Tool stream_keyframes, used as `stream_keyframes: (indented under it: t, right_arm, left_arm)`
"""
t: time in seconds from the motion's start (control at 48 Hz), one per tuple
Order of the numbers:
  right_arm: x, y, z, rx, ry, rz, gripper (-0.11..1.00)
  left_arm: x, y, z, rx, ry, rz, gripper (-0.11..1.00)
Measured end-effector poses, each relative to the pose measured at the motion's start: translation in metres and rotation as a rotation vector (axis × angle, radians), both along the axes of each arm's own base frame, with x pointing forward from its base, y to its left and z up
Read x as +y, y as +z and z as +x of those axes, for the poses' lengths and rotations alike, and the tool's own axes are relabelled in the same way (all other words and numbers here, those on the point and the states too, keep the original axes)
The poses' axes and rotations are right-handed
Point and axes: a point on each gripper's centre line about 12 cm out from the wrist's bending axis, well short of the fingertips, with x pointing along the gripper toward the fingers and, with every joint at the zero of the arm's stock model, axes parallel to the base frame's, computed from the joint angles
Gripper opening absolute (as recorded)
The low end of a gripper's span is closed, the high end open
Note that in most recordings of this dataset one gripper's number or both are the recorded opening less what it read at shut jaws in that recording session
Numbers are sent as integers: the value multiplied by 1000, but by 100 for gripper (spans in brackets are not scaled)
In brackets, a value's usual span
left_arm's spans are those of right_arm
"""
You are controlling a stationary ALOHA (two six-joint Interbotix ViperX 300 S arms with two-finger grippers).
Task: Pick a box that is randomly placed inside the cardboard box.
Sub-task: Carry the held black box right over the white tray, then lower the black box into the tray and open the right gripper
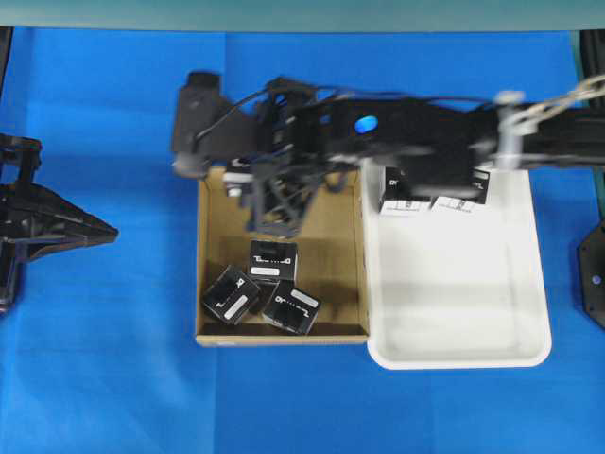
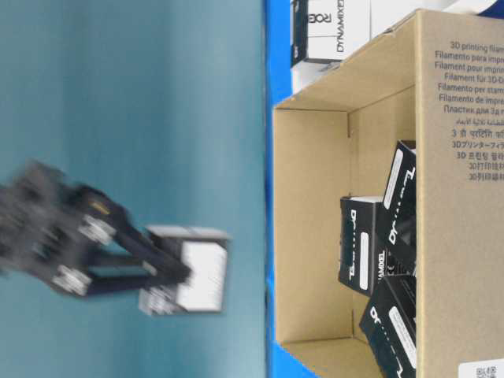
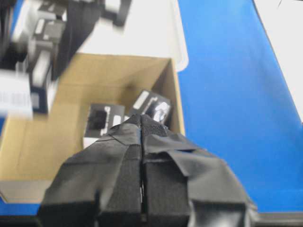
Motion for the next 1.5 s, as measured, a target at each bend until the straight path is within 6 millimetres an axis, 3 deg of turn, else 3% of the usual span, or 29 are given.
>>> stream_keyframes:
  t: [0.125, 0.25, 0.458, 0.77, 1.062, 1.499]
  right_arm:
    - [2, 19, -26, 1, -5, 0, 65]
    - [4, 22, -53, 23, -10, 3, 65]
    - [9, 11, -97, 76, -13, 13, 65]
    - [14, -15, -147, 134, -10, 19, 65]
    - [20, -50, -172, 135, 13, 29, 65]
    - [36, -98, -182, 94, 58, 81, 65]
  left_arm:
    - [0, 1, -1, -3, 0, 0, -7]
    - [0, 2, -2, -9, 0, 0, -7]
    - [0, 3, -2, -14, 0, -1, -7]
    - [0, 3, -3, -17, 0, -1, -7]
    - [0, 4, -3, -20, 0, -1, -7]
    - [0, 4, -3, -20, 0, -1, -7]
